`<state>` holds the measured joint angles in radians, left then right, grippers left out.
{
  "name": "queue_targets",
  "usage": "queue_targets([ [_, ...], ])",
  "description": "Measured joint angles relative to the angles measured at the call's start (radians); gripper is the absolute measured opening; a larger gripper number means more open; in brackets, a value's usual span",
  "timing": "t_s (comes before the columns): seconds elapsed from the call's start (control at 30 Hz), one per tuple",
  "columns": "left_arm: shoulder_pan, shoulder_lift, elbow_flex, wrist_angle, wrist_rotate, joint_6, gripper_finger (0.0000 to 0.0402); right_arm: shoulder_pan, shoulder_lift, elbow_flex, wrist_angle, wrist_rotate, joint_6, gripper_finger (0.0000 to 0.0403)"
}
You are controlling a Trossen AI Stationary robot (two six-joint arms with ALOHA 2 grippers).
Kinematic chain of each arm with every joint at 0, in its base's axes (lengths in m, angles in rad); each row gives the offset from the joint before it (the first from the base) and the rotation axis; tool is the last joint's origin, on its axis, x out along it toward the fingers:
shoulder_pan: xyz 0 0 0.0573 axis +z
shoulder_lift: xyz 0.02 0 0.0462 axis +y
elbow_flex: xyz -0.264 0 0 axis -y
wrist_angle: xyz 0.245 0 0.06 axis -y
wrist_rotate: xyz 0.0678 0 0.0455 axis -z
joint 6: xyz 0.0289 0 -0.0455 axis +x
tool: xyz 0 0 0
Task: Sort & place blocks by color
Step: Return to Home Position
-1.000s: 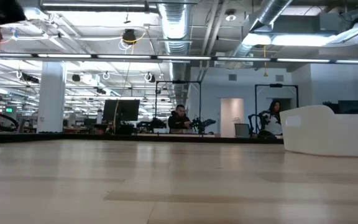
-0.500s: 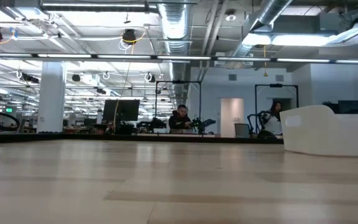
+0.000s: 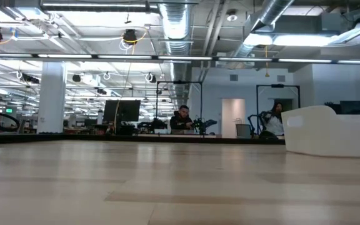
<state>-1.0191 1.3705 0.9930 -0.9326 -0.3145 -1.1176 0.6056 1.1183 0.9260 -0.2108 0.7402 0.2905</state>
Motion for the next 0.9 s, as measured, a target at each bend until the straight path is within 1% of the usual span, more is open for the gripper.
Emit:
queue_targets([
  [0.1, -0.005, -0.085, 0.004, 0.041, -0.183, 0.123, 0.0158, -0.009, 0.0, 0.0, 0.051, -0.039, -0.063, 0.0225],
  [0.17, -0.016, -0.149, 0.003, 0.049, -0.338, 0.21, 0.0144, -0.028, 0.0, 0.0, 0.079, -0.071, -0.103, 0.0225],
  [0.23, -0.023, -0.224, -0.017, 0.097, -0.458, 0.305, 0.0127, -0.052, 0.0, 0.0, 0.101, -0.093, -0.145, 0.0225],
  [0.33, -0.024, -0.347, -0.079, 0.187, -0.545, 0.426, 0.0097, -0.074, -0.022, -0.001, 0.123, -0.101, -0.213, 0.022],
  [0.4, -0.023, -0.441, -0.157, 0.287, -0.594, 0.514, 0.0077, -0.089, -0.045, -0.007, 0.178, -0.145, -0.263, 0.0212],
  [0.47, -0.021, -0.547, -0.253, 0.412, -0.618, 0.603, 0.0057, -0.114, -0.067, -0.048, 0.291, -0.211, -0.324, 0.02],
  [0.53, -0.001, -0.66, -0.357, 0.545, -0.612, 0.683, 0.0037, -0.149, -0.092, -0.109, 0.393, -0.287, -0.369, 0.0186],
  [0.6, 0.034, -0.761, -0.452, 0.697, -0.599, 0.768, 0.0017, -0.191, -0.13, -0.171, 0.418, -0.309, -0.363, 0.0171],
  [0.67, 0.067, -0.862, -0.53, 0.803, -0.559, 0.865, 0.0005, -0.241, -0.182, -0.236, 0.415, -0.299, -0.325, 0.0155],
  [0.73, 0.097, -0.964, -0.586, 0.882, -0.533, 0.961, 0.0004, -0.295, -0.24, -0.307, 0.42, -0.297, -0.288, 0.014],
  [0.8, 0.131, -1.06, -0.631, 0.942, -0.535, 1.064, 0.0001, -0.349, -0.298, -0.372, 0.45, -0.302, -0.264, 0.0124],
  [0.9, 0.193, -1.165, -0.667, 0.963, -0.516, 1.171, 0.0, -0.409, -0.397, -0.448, 0.483, -0.351, -0.275, 0.0104],
])
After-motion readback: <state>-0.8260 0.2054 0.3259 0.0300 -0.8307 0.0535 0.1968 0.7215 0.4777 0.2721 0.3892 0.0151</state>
